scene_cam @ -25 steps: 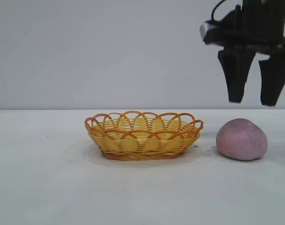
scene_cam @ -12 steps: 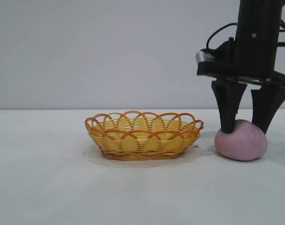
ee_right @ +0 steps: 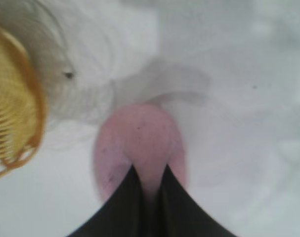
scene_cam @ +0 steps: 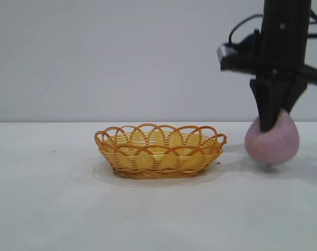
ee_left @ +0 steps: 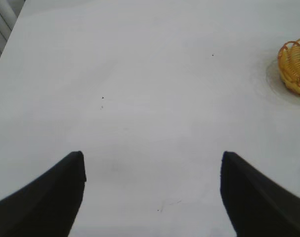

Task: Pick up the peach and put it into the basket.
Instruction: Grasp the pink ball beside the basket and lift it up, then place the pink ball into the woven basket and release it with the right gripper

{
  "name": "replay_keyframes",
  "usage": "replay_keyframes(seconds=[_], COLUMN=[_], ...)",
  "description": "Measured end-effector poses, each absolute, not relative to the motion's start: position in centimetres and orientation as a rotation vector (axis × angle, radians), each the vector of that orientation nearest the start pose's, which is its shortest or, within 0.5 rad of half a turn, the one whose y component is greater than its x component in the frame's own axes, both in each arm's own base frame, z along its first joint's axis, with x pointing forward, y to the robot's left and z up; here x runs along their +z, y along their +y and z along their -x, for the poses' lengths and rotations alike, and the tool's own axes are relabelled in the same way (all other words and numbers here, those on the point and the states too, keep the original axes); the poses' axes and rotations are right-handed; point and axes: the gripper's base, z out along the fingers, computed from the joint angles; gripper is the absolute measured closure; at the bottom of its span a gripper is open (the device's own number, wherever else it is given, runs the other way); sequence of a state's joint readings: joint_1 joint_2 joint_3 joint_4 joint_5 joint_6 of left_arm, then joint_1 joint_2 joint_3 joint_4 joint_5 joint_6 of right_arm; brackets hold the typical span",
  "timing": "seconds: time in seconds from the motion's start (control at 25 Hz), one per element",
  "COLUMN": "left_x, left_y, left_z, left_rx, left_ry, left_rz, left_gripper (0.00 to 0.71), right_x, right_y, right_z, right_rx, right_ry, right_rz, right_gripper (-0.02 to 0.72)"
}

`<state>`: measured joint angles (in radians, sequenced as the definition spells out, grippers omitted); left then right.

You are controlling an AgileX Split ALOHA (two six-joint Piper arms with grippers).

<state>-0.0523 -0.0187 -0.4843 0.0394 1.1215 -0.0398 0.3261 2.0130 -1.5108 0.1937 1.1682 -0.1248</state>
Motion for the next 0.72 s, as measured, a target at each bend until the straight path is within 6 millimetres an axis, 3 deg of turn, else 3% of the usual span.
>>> replay_keyframes(seconds=[0.16, 0.32, 0.52, 0.72], left_x=[26.8, 26.8, 26.8, 26.8], left_y=[0.4, 0.4, 0.4, 0.4], left_z=[0.8, 0.8, 0.8, 0.8], left_rx=[-0.008, -0.008, -0.008, -0.008], left_ry=[2.101, 2.101, 2.101, 2.101], left_rz=[-0.010, -0.010, -0.010, -0.010], left_gripper=[0.211, 0.211, 0.211, 0.211], right_x=[23.8, 25.3, 23.9, 20.8], right_y=[15.0, 18.0, 22.9, 25.7], right_z=[-36.6, -35.8, -34.3, -33.9], right_rx=[0.364, 0.399, 0.430, 0.429], right_ry=[2.971, 2.892, 2.838, 2.845], right_rz=[0.576, 0.672, 0.823, 0.893], right_gripper=[0.703, 0.703, 0.703, 0.703])
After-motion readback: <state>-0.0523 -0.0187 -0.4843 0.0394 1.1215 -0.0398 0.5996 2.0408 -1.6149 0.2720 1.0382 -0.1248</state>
